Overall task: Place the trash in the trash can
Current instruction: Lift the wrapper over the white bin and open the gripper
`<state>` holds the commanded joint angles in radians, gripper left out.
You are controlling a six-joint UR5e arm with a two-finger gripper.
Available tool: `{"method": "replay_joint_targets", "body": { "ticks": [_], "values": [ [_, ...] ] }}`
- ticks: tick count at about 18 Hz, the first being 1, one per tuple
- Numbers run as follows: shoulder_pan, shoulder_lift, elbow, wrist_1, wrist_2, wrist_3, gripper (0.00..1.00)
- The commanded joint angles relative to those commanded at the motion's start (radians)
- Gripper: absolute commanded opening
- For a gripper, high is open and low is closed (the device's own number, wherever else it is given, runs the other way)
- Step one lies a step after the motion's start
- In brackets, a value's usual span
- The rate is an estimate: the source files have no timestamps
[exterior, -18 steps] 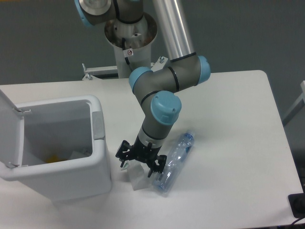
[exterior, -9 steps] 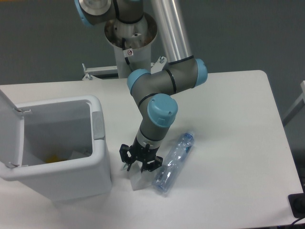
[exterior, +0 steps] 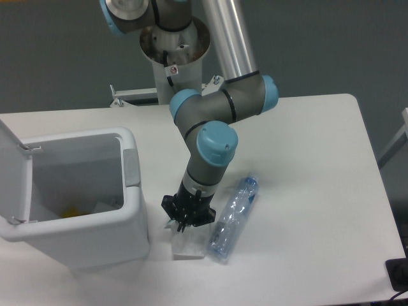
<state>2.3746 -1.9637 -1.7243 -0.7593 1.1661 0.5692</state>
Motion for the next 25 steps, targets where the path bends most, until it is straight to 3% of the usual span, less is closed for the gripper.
{"method": "replay_joint_targets", "body": {
  "ticks": [6, 8, 12, 15, 17, 19, 25],
  "values": [
    [0.096, 0.109, 0.034, -0.002, -0.135, -0.046, 0.00],
    [0.164, 0.143, 0.116, -0.002, -0.205, -0.096, 0.00],
    [0.192, 0.193, 0.261, -0.008, -0.244, -0.356, 0.00],
    [0.177, 0.267, 0.247, -0.011, -0.249, -0.411, 0.00],
    [0.125, 0.304, 0.210, -0.008, -0.250, -0.420, 0.00],
    [0.034, 0.316, 0.177, -0.006, -0.246, -0.414, 0.00],
    [-0.090, 0.342, 0.094, 0.002, -0.235, -0.402, 0.01]
  ]
}}
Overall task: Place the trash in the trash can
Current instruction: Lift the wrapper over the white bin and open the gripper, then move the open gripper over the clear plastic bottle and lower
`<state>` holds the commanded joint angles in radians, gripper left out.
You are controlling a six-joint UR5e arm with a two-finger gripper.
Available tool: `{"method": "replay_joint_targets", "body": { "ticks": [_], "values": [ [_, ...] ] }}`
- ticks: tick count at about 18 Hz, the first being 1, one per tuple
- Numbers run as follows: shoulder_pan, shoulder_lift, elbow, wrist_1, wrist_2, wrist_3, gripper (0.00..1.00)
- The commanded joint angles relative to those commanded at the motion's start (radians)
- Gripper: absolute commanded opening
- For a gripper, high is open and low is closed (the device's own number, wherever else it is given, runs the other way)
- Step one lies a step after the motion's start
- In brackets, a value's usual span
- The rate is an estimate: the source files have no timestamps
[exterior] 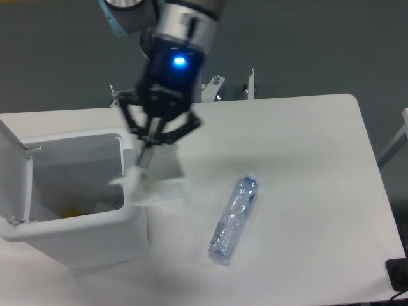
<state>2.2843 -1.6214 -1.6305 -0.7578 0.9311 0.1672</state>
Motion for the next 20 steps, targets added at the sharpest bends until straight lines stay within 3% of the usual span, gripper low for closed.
{"method": "replay_joint_targets", "body": {
  "ticks": [4, 5, 6, 7, 8, 9, 12, 13, 14, 15, 17, 18, 20],
  "values": [
    [-0.037, 0.014, -0.054, 0.002, 0.000, 0.021, 0.26],
    [-0.038, 0.014, -0.055, 0.000, 0.000, 0.023, 0.38],
    [-0.039, 0.012, -0.054, 0.000, 0.000, 0.026, 0.61],
    [-0.039, 0.011, -0.052, 0.000, 0.000, 0.032, 0.75],
    [-0.039, 0.012, -0.049, 0.000, 0.000, 0.032, 0.94],
    [-0.037, 0.014, -0.040, -0.005, 0.005, 0.032, 1.00],
    [-0.020, 0.018, 0.004, -0.005, 0.024, 0.034, 1.00],
    [0.024, 0.018, 0.033, -0.005, 0.031, 0.031, 1.00],
    [0.116, 0.006, 0.078, -0.005, 0.029, 0.014, 1.00],
    [0.157, -0.021, 0.110, -0.003, 0.029, 0.003, 1.00],
    [0.233, -0.037, 0.116, -0.003, 0.031, 0.017, 1.00],
    [0.256, -0.072, 0.122, -0.002, 0.032, 0.020, 1.00],
    [0.294, -0.130, 0.132, -0.002, 0.075, 0.111, 1.00]
  ]
}}
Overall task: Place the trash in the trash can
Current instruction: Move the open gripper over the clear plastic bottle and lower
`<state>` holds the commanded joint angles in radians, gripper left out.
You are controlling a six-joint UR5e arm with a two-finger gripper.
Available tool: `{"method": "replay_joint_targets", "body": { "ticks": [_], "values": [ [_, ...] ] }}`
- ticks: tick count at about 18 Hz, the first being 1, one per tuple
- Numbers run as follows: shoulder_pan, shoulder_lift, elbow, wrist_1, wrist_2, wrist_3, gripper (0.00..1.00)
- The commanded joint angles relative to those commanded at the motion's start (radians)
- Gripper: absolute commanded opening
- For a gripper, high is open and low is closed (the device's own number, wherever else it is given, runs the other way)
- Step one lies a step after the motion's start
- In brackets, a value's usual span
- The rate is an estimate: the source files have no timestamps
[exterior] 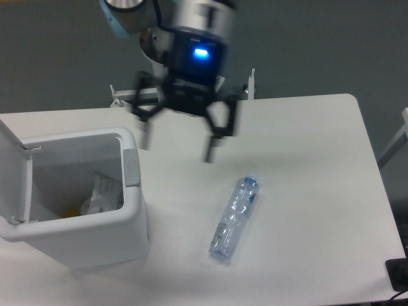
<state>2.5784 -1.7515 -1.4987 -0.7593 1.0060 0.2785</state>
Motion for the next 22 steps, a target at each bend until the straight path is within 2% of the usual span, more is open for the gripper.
{"method": "replay_joint_targets", "body": {
  "ticks": [3, 5, 7, 9, 13, 15, 17, 19, 22],
  "values": [
    [-0.001, -0.091, 0.011, 0.000, 0.109, 0.118, 1.00],
    [-0.006, -0.172, 0.072, -0.017, 0.140, 0.224, 1.00],
    [-0.009, -0.223, 0.069, -0.025, 0.146, 0.313, 1.00],
    [-0.030, -0.256, 0.029, -0.032, 0.170, 0.437, 1.00],
    [-0.043, -0.278, -0.038, -0.032, 0.181, 0.476, 1.00],
    [-0.064, -0.283, -0.092, -0.031, 0.183, 0.475, 1.00],
    [-0.083, -0.315, -0.100, -0.034, 0.193, 0.470, 1.00],
    [-0.121, -0.348, -0.112, -0.028, 0.281, 0.469, 1.00],
    [-0.141, -0.387, -0.112, -0.025, 0.321, 0.467, 1.00]
  ]
}}
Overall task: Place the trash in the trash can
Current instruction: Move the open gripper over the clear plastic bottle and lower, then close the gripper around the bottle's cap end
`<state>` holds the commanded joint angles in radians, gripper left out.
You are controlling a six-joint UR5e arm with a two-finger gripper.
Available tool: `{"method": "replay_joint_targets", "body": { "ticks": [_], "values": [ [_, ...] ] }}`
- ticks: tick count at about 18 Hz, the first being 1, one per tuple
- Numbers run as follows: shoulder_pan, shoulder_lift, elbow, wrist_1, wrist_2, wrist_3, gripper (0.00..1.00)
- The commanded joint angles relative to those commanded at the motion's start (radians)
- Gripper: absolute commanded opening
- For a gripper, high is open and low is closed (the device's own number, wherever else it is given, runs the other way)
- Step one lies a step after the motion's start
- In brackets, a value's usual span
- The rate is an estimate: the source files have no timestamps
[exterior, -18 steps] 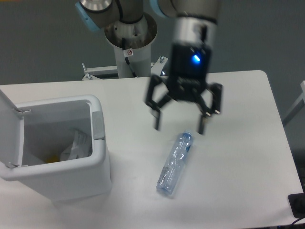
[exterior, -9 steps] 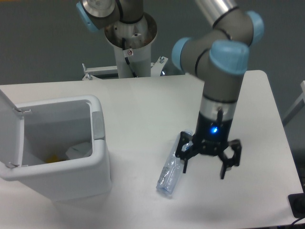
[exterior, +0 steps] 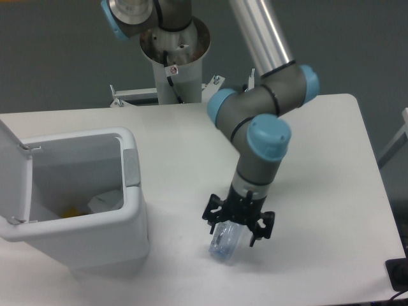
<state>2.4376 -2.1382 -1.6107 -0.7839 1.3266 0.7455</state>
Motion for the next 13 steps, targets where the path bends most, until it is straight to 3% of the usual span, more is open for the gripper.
{"method": "replay_joint_targets", "body": {
  "ticks": [11, 13],
  "values": [
    [-0.029, -0.068, 0.015, 0.002, 0.086, 0.000, 1.00],
    [-0.031, -0.068, 0.014, 0.002, 0.088, -0.002, 0.94]
  ]
}}
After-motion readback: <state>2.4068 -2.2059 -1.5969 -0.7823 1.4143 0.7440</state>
